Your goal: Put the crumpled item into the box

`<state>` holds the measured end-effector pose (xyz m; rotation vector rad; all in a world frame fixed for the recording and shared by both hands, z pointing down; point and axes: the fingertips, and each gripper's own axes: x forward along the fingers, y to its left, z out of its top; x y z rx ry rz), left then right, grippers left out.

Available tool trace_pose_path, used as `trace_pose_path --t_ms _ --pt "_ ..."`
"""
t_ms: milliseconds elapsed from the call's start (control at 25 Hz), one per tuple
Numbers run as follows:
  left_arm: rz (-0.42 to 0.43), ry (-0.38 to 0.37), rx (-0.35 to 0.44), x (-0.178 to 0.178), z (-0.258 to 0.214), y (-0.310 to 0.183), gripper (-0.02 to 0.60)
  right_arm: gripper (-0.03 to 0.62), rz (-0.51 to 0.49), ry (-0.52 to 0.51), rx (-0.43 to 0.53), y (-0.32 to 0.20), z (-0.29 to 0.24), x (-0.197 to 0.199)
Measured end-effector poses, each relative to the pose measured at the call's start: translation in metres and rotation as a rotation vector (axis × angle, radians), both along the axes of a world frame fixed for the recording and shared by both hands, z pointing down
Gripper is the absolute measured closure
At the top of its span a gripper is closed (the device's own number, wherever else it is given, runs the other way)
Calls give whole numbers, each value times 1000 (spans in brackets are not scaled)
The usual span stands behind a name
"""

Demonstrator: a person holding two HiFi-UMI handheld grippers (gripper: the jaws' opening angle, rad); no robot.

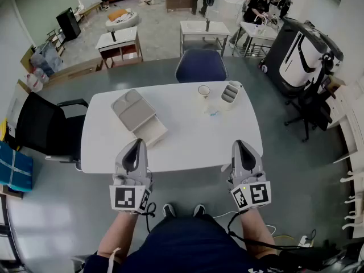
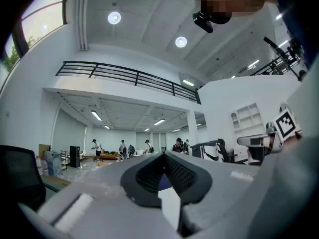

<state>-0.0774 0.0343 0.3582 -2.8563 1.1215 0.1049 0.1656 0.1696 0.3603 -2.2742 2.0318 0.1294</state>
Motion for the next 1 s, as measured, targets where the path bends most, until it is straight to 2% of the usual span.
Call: trace_pose_path --t_ms 360,760,1000 --pt "10 10 -5 -4 4 -10 580 591 11 -12 -6 -11 4 -1" --pt "12 23 -30 -57 14 -49 580 591 95 13 -20 -29 0 -31" --pt "55 26 -46 -60 22 -62 580 591 150 37 -38 -29 0 -37"
